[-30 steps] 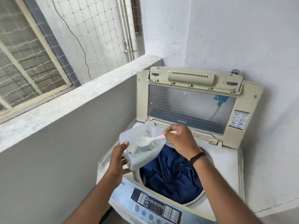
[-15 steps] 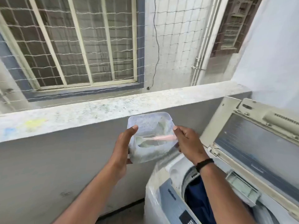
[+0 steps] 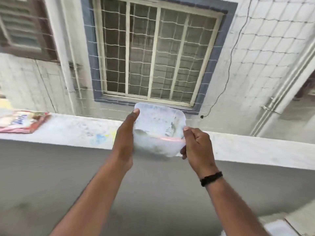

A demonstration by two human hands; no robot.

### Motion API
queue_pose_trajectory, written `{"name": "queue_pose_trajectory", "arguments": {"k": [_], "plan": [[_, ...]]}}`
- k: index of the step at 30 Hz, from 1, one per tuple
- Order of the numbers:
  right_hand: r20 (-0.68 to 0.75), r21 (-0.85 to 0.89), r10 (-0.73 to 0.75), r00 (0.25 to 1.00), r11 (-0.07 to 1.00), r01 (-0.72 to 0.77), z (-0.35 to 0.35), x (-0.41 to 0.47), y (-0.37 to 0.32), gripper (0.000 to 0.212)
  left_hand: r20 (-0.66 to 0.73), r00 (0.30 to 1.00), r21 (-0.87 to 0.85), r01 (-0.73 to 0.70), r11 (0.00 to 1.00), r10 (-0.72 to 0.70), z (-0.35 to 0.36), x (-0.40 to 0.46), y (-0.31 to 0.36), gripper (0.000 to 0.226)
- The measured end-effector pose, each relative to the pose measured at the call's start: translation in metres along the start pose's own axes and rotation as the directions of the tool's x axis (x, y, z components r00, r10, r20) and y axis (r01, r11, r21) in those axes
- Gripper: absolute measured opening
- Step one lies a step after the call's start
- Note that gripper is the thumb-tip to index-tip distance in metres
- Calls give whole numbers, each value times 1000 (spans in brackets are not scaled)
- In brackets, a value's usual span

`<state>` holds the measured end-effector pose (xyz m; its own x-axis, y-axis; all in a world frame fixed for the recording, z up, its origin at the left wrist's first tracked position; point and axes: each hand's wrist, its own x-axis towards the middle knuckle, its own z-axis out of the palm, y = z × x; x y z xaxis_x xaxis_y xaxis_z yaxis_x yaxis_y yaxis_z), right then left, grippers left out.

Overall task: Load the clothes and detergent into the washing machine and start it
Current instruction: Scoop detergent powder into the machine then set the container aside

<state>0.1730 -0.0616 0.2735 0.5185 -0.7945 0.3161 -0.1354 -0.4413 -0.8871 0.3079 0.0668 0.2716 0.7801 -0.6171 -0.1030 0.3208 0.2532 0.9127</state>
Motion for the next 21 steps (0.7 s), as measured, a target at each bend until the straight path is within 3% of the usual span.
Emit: {"name": "queue_pose_trajectory", "arguments": {"k": [4,9,16,21], "plan": [[98,43,7,995,999,-11,57,18,-17,43,-92,995,-29,-31,999,28,-41,31,20,66],[176,89,11,984,996,-27,109,31,-29,39,-162,985,-10,-64,998,62,-80,52,37,38],[198,47,-39,979,998,31,146,38,-41,52,-180,981,23,-68,997,71,-109,71,50,35],[161,54,-50,986,998,42,152,36,-39,56,-190,979,23,-71,997,74,-117,83,47,76]]}}
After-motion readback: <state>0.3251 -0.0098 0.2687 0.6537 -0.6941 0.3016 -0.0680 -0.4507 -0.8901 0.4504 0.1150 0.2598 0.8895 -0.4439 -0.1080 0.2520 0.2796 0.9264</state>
